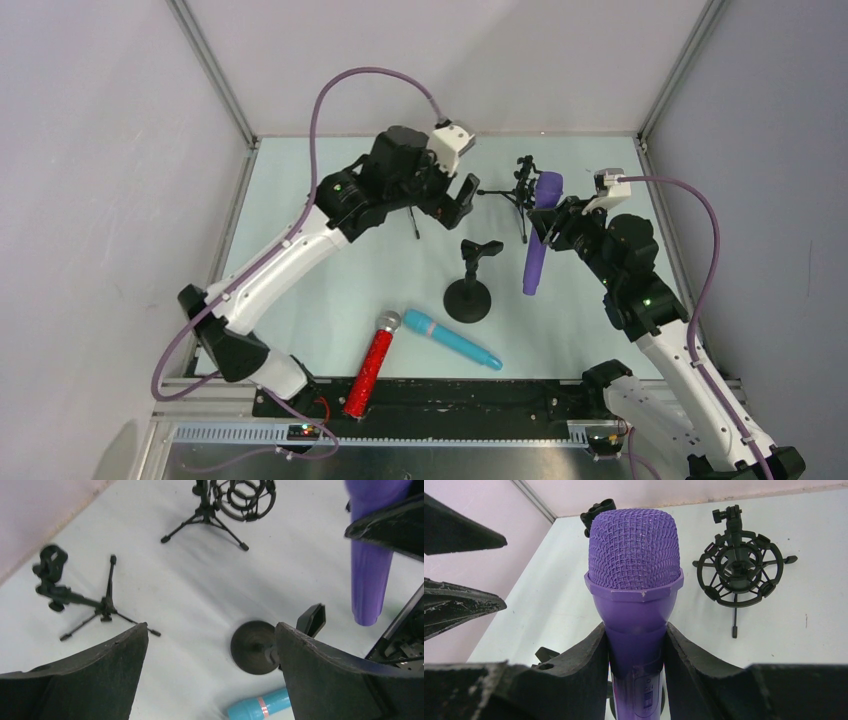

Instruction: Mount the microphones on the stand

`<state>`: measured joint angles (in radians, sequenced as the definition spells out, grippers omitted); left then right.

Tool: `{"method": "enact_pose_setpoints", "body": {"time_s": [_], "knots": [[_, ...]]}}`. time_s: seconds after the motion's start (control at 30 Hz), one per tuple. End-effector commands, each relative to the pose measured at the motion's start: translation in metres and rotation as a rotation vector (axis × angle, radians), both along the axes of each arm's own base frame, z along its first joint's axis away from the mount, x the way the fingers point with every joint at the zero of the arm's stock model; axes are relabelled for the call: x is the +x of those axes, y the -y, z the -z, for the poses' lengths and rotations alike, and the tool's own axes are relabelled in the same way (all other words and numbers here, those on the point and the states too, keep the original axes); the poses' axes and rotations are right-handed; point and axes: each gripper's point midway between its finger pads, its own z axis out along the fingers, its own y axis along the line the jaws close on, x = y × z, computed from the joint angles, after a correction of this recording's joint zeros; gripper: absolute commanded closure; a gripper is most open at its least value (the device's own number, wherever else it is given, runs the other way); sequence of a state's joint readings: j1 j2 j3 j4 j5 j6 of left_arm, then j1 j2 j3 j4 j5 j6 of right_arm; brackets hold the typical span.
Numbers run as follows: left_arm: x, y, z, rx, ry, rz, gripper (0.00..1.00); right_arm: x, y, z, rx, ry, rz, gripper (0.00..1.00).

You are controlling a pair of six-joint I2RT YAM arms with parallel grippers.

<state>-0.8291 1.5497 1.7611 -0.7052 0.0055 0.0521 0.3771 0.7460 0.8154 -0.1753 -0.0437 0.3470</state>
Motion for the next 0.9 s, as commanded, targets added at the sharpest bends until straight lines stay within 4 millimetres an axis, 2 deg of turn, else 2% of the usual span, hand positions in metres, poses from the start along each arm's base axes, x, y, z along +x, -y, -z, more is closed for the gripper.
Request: {"method": "enact_pose_setpoints", "body": {"time_s": [0.0, 0.03, 0.07, 0.1, 0.13, 0.17, 0.2, 0.23, 0.27, 0.3, 0.4, 0.67, 0.7, 0.73, 0.77, 0.8, 0.83, 0.87], "knots": [[-0.006, -0.015, -0.023, -0.170, 0.005, -0.032, 0.00, 0.000, -0.001, -0.013, 0.022, 0.043, -0.006, 1.00], [-0.005, -0.021, -0.010, -0.161, -0.017, -0.044, 0.01, 0.000, -0.001, -0.013, 0.020, 0.042, -0.006, 1.00], [-0.008, -0.025, -0.017, -0.193, -0.008, -0.054, 0.00, 0.000, -0.001, -0.012, 0.020, 0.040, -0.007, 1.00], [-0.006, -0.031, -0.004, -0.184, -0.025, -0.072, 0.00, 0.001, -0.001, -0.011, 0.020, 0.037, -0.008, 1.00], [-0.008, -0.035, -0.010, -0.214, -0.011, -0.079, 0.00, 0.000, -0.002, -0.012, 0.020, 0.038, -0.010, 1.00], [-0.008, -0.039, 0.005, -0.201, -0.027, -0.092, 0.00, 0.000, -0.002, -0.012, 0.023, 0.038, -0.011, 1.00], [-0.009, -0.043, -0.002, -0.228, -0.008, -0.103, 0.00, 0.000, -0.002, -0.012, 0.024, 0.039, -0.012, 1.00], [-0.008, -0.048, 0.011, -0.213, -0.019, -0.135, 0.00, 0.000, -0.002, -0.012, 0.025, 0.038, -0.012, 1.00], [-0.009, -0.052, 0.007, -0.229, 0.000, -0.149, 0.00, 0.000, -0.003, -0.012, 0.026, 0.038, -0.014, 1.00], [-0.006, -0.058, 0.016, -0.214, -0.003, -0.181, 0.00, 0.000, -0.003, -0.012, 0.025, 0.038, -0.014, 1.00], [-0.008, -0.063, 0.025, -0.182, 0.026, -0.167, 0.00, 0.001, -0.003, -0.011, 0.025, 0.035, -0.014, 1.00], [-0.019, -0.049, 0.032, -0.207, 0.068, -0.033, 0.00, 0.002, -0.003, -0.009, 0.019, 0.026, -0.012, 1.00], [-0.019, -0.047, 0.026, -0.227, 0.092, -0.018, 0.00, 0.002, -0.003, -0.008, 0.019, 0.026, -0.010, 1.00], [-0.023, -0.044, 0.031, -0.232, 0.084, 0.011, 0.00, 0.003, -0.002, -0.008, 0.017, 0.026, -0.009, 1.00], [-0.024, -0.041, 0.024, -0.241, 0.127, 0.041, 0.00, 0.003, -0.002, -0.008, 0.016, 0.026, -0.007, 1.00], [-0.028, -0.038, 0.028, -0.245, 0.125, 0.071, 0.01, 0.003, -0.002, -0.008, 0.015, 0.028, -0.006, 1.00], [-0.029, -0.037, 0.022, -0.268, 0.156, 0.087, 0.01, 0.004, -0.002, -0.008, 0.014, 0.026, -0.005, 1.00], [-0.032, -0.035, 0.029, -0.268, 0.156, 0.111, 0.01, 0.004, -0.002, -0.008, 0.013, 0.027, -0.005, 1.00]]}}
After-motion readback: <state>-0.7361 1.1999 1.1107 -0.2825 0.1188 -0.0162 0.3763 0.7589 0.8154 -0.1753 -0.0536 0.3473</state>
